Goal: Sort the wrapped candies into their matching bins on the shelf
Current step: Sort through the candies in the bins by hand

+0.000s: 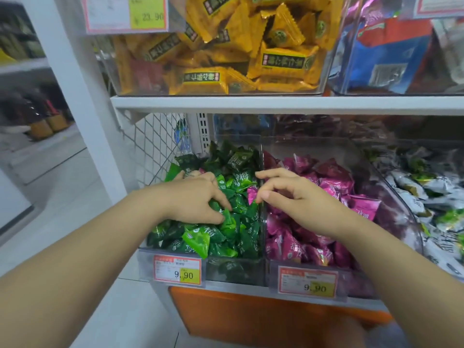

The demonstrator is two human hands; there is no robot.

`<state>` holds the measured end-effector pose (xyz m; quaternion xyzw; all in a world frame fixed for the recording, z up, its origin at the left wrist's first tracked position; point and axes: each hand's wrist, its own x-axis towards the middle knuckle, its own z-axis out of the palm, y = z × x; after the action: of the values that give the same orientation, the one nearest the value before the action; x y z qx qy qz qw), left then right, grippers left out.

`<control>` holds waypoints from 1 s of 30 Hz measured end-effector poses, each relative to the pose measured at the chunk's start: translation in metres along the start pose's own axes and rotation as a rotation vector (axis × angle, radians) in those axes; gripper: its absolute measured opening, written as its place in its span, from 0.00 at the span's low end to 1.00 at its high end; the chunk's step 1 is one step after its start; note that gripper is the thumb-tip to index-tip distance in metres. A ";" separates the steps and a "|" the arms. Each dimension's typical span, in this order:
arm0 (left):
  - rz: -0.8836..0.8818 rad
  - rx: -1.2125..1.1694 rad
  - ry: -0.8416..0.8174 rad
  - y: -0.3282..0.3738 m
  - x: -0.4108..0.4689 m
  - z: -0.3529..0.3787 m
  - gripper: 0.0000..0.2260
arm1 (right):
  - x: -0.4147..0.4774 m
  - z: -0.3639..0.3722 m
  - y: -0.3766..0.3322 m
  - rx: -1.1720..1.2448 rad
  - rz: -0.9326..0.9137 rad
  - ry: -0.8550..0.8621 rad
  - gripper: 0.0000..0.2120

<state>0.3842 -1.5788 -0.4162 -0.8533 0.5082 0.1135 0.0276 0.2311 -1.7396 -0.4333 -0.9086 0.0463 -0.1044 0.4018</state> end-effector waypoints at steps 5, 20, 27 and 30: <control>0.109 -0.236 0.255 0.016 0.018 0.000 0.06 | 0.001 0.000 -0.001 -0.001 0.000 -0.001 0.10; -0.159 -0.141 0.306 0.033 0.067 0.013 0.07 | -0.001 -0.002 0.003 0.017 0.013 -0.037 0.08; -0.176 -0.191 0.388 0.032 0.066 0.015 0.05 | -0.001 -0.002 0.003 0.029 -0.004 -0.032 0.07; -0.169 -0.420 0.520 0.024 0.058 0.011 0.05 | -0.005 -0.005 0.003 0.042 -0.026 0.022 0.10</control>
<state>0.3878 -1.6387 -0.4381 -0.8797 0.3915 -0.0085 -0.2698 0.2247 -1.7441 -0.4331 -0.8992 0.0366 -0.1207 0.4189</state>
